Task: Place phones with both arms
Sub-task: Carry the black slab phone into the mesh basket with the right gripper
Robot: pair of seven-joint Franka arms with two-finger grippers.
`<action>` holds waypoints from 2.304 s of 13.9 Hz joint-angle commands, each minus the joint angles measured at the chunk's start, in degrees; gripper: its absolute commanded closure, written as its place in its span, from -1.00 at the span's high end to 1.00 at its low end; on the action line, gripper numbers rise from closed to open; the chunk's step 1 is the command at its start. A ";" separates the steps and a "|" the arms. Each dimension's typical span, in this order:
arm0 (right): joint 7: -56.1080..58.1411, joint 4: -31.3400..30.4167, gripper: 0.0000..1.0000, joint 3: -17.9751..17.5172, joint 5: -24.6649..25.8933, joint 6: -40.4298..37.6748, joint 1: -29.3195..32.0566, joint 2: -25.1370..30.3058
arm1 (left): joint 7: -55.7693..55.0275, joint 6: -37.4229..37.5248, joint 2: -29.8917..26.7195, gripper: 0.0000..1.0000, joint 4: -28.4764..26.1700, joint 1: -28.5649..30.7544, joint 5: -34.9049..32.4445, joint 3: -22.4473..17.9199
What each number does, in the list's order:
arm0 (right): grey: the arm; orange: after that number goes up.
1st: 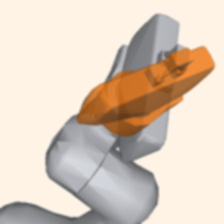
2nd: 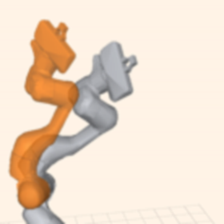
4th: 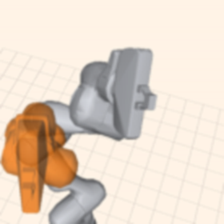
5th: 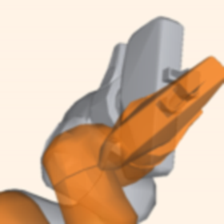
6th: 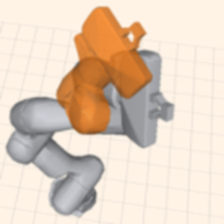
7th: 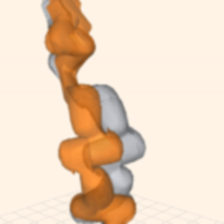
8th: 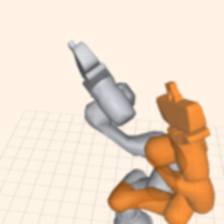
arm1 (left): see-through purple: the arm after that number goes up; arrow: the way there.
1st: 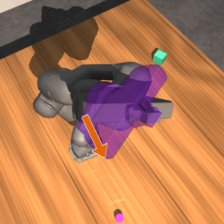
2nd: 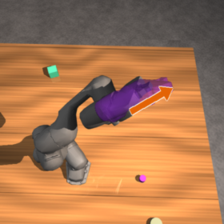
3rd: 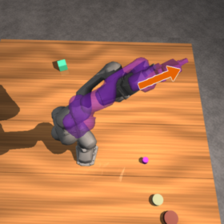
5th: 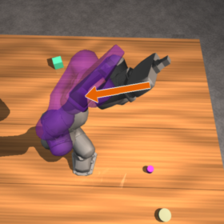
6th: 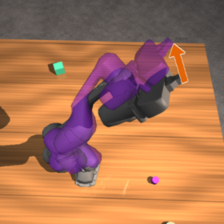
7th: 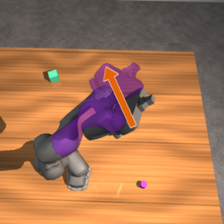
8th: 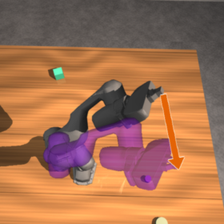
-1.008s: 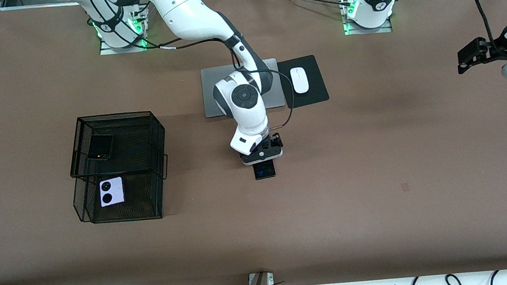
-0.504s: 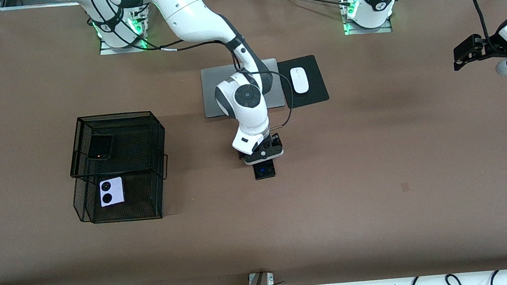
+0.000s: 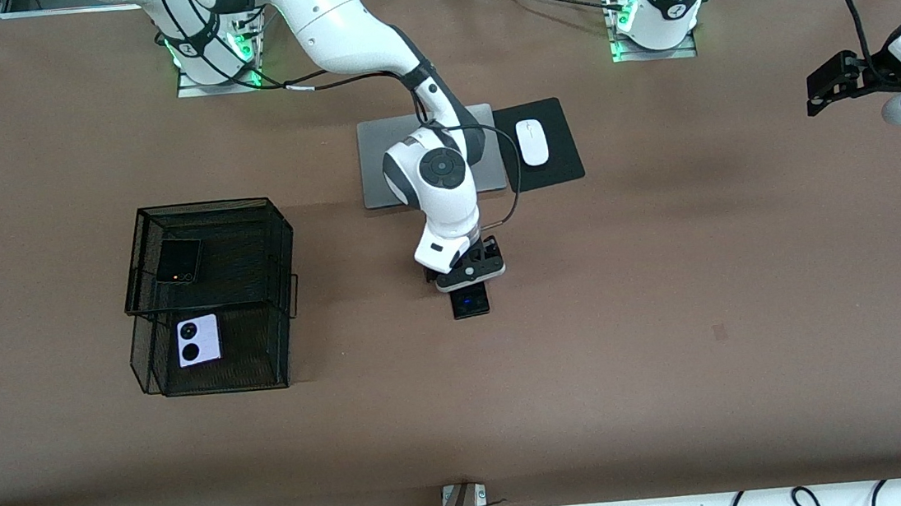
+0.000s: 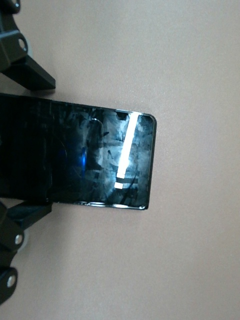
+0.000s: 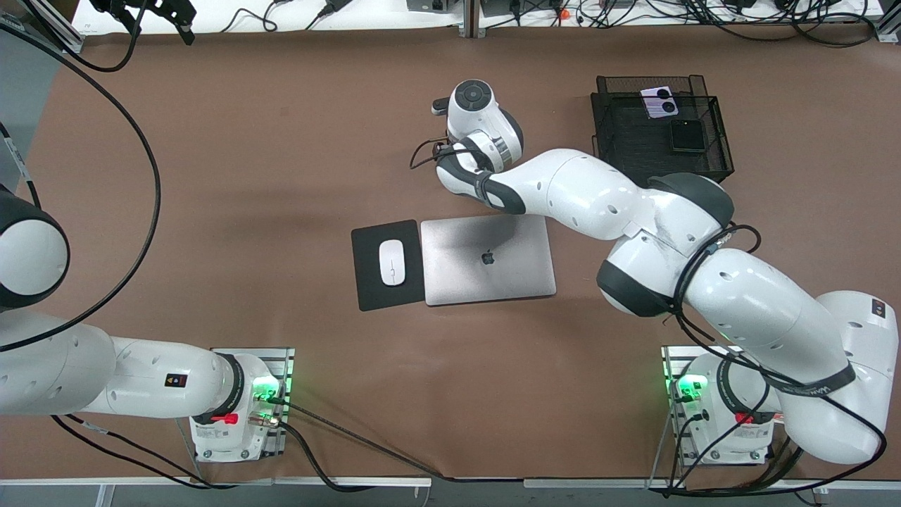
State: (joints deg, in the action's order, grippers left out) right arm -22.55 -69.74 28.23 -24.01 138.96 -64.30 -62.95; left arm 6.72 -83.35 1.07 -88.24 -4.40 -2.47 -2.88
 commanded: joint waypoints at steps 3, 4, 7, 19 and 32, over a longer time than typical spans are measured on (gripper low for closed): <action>-0.39 -0.65 0.23 -0.02 3.36 0.17 -0.83 -0.77 | 0.48 1.52 -1.33 1.00 -0.62 0.19 0.80 0.16; -0.83 -0.66 -0.27 -0.02 3.36 0.08 -0.92 -0.68 | 0.48 1.52 -1.33 1.00 -0.88 0.27 0.80 0.16; -0.83 -0.66 -0.51 0.50 3.71 -1.58 -0.92 0.11 | 0.48 1.43 -1.24 1.00 -0.89 0.19 0.71 0.16; 13.38 -1.53 -0.52 21.74 3.53 -36.10 5.94 21.29 | 0.31 2.58 -1.07 1.00 -0.18 0.19 0.62 0.24; 16.49 -34.75 -0.78 30.92 3.44 -37.18 -2.58 39.40 | 0.22 3.45 -0.98 1.00 -0.18 0.19 0.36 0.24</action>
State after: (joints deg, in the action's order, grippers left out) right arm -4.33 -100.72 58.15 -21.43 101.27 -64.09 -26.51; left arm 6.72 -80.79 0.97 -88.23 -4.40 -2.46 -2.85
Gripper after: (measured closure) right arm 0.198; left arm 0.000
